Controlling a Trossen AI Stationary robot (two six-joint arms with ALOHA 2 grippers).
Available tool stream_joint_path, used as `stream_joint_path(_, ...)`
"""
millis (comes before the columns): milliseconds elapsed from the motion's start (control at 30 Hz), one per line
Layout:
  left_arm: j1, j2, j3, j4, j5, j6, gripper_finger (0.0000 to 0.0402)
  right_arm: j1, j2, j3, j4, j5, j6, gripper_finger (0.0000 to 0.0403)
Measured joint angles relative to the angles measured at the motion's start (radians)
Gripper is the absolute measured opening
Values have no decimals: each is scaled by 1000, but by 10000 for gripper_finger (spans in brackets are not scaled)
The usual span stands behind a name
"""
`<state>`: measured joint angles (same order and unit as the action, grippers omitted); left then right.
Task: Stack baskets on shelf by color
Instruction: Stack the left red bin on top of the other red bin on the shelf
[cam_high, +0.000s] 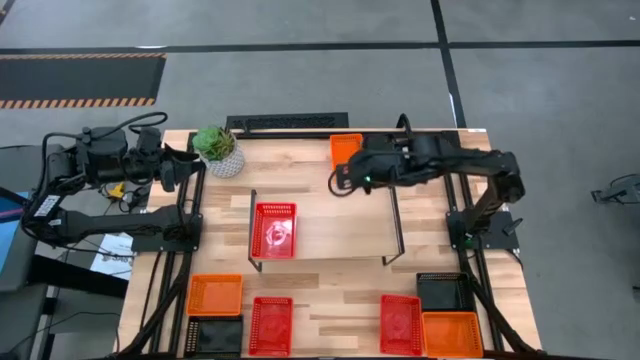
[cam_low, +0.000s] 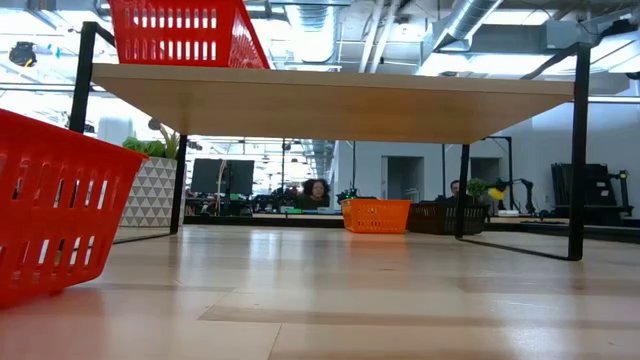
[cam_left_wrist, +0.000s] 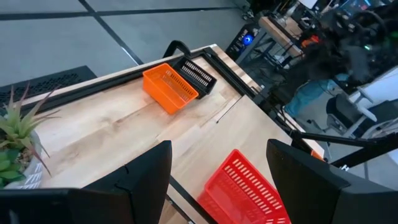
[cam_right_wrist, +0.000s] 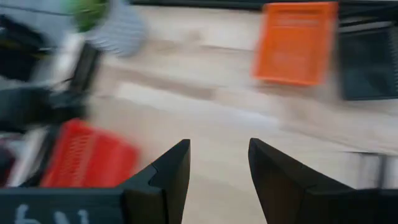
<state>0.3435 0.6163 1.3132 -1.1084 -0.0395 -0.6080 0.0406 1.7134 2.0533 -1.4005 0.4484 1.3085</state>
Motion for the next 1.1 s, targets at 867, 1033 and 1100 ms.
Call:
stream_joint_path(867,0,17,0,-2,88,-116,249,508,237,-2,191,-115,277,203)
stream_joint_path(1033,0,17,0,-8,26,-158,249,600,323,-1,249,-113,409,201)
stream_joint_path(1100,0,17,0,-10,22,-160,249,618,364,-1,291,-114,455,201)
